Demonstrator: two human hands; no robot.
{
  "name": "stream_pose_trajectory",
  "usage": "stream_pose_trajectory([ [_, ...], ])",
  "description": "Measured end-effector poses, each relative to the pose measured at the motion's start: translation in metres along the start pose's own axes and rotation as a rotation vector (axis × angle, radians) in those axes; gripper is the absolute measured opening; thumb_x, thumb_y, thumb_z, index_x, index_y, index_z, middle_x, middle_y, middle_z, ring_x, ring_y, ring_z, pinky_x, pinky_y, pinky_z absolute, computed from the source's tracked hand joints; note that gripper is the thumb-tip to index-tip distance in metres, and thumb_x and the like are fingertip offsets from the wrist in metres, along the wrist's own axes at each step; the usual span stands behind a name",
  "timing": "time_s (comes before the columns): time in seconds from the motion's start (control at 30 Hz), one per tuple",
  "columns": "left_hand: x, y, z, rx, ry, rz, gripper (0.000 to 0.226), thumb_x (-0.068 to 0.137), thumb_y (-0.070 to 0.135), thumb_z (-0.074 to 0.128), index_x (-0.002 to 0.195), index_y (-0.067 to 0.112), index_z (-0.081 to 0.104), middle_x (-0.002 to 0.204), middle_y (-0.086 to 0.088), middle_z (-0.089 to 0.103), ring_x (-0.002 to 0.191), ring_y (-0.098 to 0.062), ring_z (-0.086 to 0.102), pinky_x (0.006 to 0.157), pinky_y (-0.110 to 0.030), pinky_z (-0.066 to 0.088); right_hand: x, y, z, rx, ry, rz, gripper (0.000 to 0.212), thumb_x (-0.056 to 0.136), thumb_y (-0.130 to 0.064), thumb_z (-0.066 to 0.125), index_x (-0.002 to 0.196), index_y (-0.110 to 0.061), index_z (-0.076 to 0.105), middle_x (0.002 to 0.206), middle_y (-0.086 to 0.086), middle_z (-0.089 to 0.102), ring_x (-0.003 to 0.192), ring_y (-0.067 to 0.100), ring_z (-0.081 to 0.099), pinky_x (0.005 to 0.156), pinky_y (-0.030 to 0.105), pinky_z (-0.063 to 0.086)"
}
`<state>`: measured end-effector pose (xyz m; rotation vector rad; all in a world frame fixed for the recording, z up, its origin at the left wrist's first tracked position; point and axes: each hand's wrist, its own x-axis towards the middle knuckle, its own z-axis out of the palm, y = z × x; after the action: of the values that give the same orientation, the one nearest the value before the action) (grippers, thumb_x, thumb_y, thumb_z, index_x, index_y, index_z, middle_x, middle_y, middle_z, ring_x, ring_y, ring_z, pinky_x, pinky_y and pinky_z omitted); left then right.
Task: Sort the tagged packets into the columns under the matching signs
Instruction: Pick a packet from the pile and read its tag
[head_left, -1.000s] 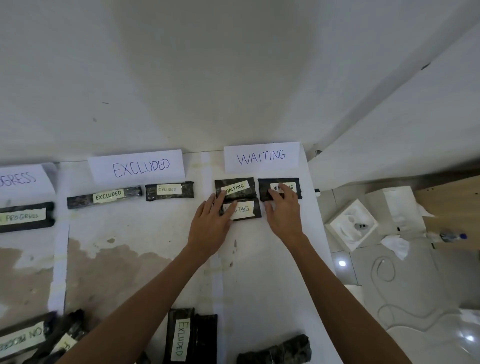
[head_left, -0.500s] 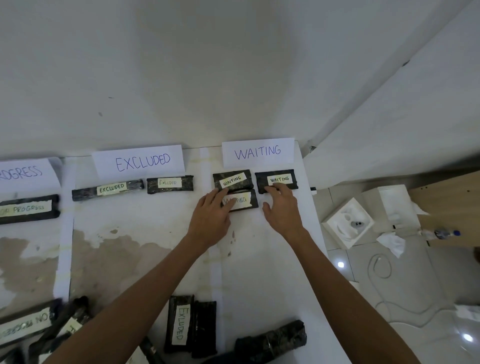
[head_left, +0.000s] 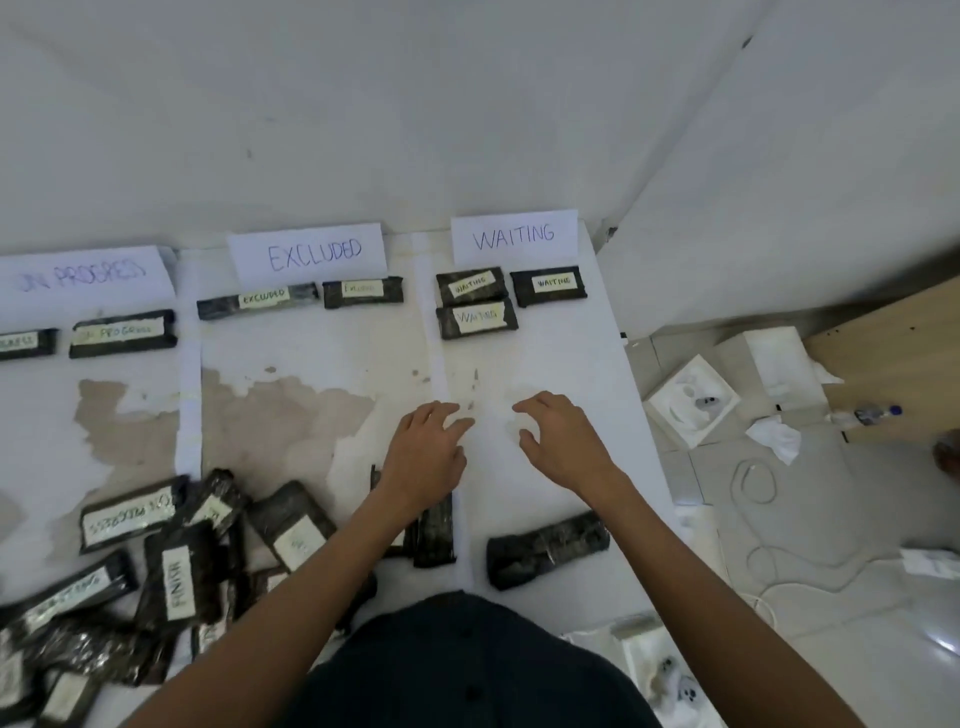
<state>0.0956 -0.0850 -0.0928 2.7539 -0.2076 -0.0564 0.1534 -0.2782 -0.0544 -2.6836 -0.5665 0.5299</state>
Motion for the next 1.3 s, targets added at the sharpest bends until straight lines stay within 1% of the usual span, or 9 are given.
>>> stream_pose_trajectory([
  [0.2, -0.049, 0.005, 0.015, -0.065, -0.094, -0.024, 0.038, 0.072, 0.010, 0.068, 0.110, 0.012, 0.067, 0.116, -0.013, 0.064, 0.108, -0.035, 0.059, 0.084, -0.046, 0.051, -0.051, 0.001, 0.026, -0.066, -0.312, 0.008, 0.048, 0.086, -0.018, 0.059, 0.133, -0.019, 0.049, 0.131, 0.003, 0.051, 0.120, 0.023, 0.045, 0.099, 0.032, 0.038],
  [0.33, -0.077, 0.008, 0.022, -0.087, -0.130, -0.014, 0.034, 0.081, 0.014, 0.061, 0.115, 0.012, 0.064, 0.120, -0.012, 0.061, 0.113, -0.032, 0.055, 0.090, -0.044, 0.047, -0.085, 0.000, 0.052, -0.299, -0.437, -0.103, 0.068, 0.073, -0.025, 0.072, 0.135, -0.023, 0.044, 0.131, 0.004, 0.043, 0.117, 0.026, 0.042, 0.096, 0.036, 0.037],
  [0.47, -0.094, 0.007, 0.023, -0.112, -0.173, -0.020, 0.037, 0.086, 0.017, 0.055, 0.123, 0.014, 0.059, 0.128, -0.009, 0.056, 0.122, -0.028, 0.048, 0.097, -0.042, 0.043, -0.103, 0.001, 0.081, -0.545, -0.281, -0.182, 0.061, 0.053, -0.017, 0.083, 0.110, -0.020, 0.061, 0.105, 0.007, 0.057, 0.090, 0.027, 0.054, 0.073, 0.036, 0.047],
  [0.57, -0.102, 0.007, 0.022, -0.159, -0.188, -0.021, 0.039, 0.086, 0.018, 0.054, 0.124, 0.015, 0.057, 0.128, -0.006, 0.055, 0.121, -0.026, 0.047, 0.098, -0.043, 0.044, -0.107, -0.002, 0.086, -0.542, -0.143, -0.227, 0.056, 0.045, -0.014, 0.084, 0.097, -0.018, 0.064, 0.091, 0.005, 0.062, 0.078, 0.025, 0.057, 0.060, 0.036, 0.048],
  [0.67, -0.106, 0.007, 0.020, -0.253, -0.186, -0.069, 0.040, 0.086, 0.017, 0.054, 0.126, 0.014, 0.057, 0.126, -0.006, 0.055, 0.116, -0.025, 0.049, 0.096, -0.040, 0.045, -0.110, -0.013, 0.067, -0.247, -0.036, -0.206, 0.053, 0.065, -0.008, 0.072, 0.115, -0.014, 0.056, 0.111, 0.007, 0.058, 0.099, 0.026, 0.054, 0.075, 0.039, 0.049],
  [0.8, -0.104, 0.013, 0.011, -0.486, -0.259, -0.231, 0.041, 0.089, 0.016, 0.053, 0.130, 0.014, 0.053, 0.129, -0.005, 0.053, 0.116, -0.020, 0.049, 0.099, -0.034, 0.043, -0.122, -0.025, 0.024, 0.493, 0.061, -0.046, 0.060, 0.072, -0.002, 0.067, 0.126, -0.018, 0.048, 0.122, 0.000, 0.054, 0.111, 0.014, 0.053, 0.092, 0.024, 0.048],
  [0.93, -0.092, 0.036, -0.011, -1.056, -0.363, -0.612, 0.034, 0.096, 0.027, 0.048, 0.129, 0.020, 0.050, 0.120, -0.003, 0.060, 0.103, -0.020, 0.062, 0.082, -0.031, 0.052, -0.133, -0.028, -0.002, 1.030, 0.084, 0.049, 0.057, 0.072, 0.018, 0.061, 0.120, -0.011, 0.051, 0.124, 0.004, 0.061, 0.117, 0.016, 0.057, 0.090, 0.032, 0.054],
  [1.03, -0.087, 0.046, -0.022, -1.386, -0.400, -0.748, 0.025, 0.097, 0.024, 0.047, 0.122, 0.021, 0.052, 0.114, -0.006, 0.063, 0.092, -0.023, 0.069, 0.070, -0.034, 0.057, -0.134, -0.025, -0.001, 1.187, 0.077, 0.043, 0.052, 0.076, 0.025, 0.056, 0.119, -0.003, 0.048, 0.126, 0.011, 0.060, 0.120, 0.026, 0.055, 0.091, 0.043, 0.052],
  [1.3, -0.087, 0.038, -0.023, -1.409, -0.190, -0.750, 0.027, 0.093, 0.008, 0.053, 0.119, 0.014, 0.054, 0.111, -0.013, 0.060, 0.086, -0.021, 0.064, 0.061, -0.027, 0.057, -0.129, -0.022, 0.006, 1.314, 0.027, 0.213, 0.053, 0.078, 0.014, 0.064, 0.124, -0.009, 0.050, 0.121, 0.015, 0.062, 0.113, 0.028, 0.060, 0.089, 0.041, 0.054],
])
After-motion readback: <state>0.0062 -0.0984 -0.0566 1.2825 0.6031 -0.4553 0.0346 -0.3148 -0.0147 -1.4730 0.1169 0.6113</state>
